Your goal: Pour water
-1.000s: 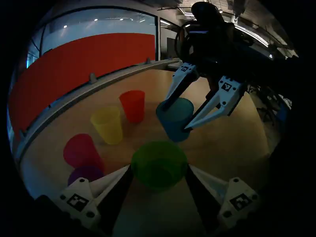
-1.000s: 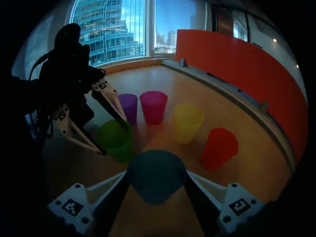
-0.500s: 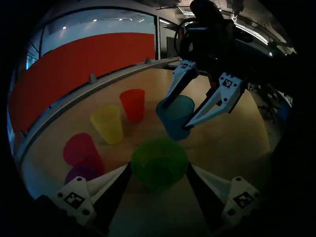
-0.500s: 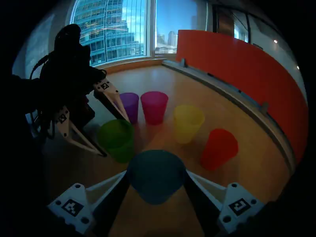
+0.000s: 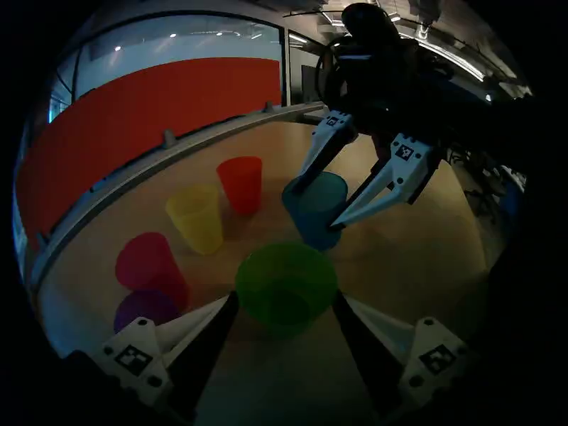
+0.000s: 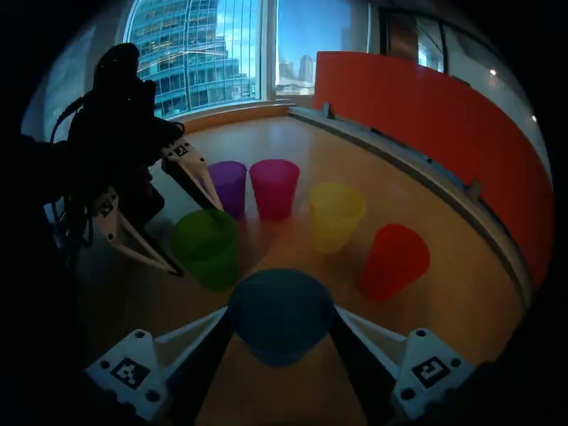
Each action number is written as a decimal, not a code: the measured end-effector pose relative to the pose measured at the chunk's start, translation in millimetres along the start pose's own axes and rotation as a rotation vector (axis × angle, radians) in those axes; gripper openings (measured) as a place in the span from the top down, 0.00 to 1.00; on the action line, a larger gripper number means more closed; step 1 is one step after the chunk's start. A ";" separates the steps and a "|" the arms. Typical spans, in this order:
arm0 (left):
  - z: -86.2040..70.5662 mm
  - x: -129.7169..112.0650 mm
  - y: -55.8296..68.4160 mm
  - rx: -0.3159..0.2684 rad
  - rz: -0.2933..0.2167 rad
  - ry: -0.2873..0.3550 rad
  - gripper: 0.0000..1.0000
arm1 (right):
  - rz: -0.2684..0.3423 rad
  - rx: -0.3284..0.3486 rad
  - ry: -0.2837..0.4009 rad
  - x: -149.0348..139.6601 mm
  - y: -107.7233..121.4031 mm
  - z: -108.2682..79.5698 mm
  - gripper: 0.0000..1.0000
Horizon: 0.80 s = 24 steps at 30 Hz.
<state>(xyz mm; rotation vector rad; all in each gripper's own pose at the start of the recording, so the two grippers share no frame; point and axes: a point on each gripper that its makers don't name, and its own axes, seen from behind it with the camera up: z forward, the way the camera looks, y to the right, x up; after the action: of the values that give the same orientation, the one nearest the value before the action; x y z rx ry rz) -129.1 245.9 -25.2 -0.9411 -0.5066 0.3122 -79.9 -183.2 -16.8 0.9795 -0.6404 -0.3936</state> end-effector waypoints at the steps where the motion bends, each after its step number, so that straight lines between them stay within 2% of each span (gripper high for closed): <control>1: 0.0 -1.0 0.4 0.000 0.001 -0.002 0.03 | 0.001 -0.001 0.000 -0.9 0.1 0.4 0.08; 24: -1.2 -12.2 8.2 0.001 -0.005 -0.023 0.03 | -0.008 -0.015 -0.006 -16.1 -3.1 -2.7 0.07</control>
<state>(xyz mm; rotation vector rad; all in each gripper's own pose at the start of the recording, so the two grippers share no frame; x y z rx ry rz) -138.9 243.9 -35.9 -0.9359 -0.5296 0.3194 -90.2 -173.7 -25.7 0.9670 -0.6388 -0.4078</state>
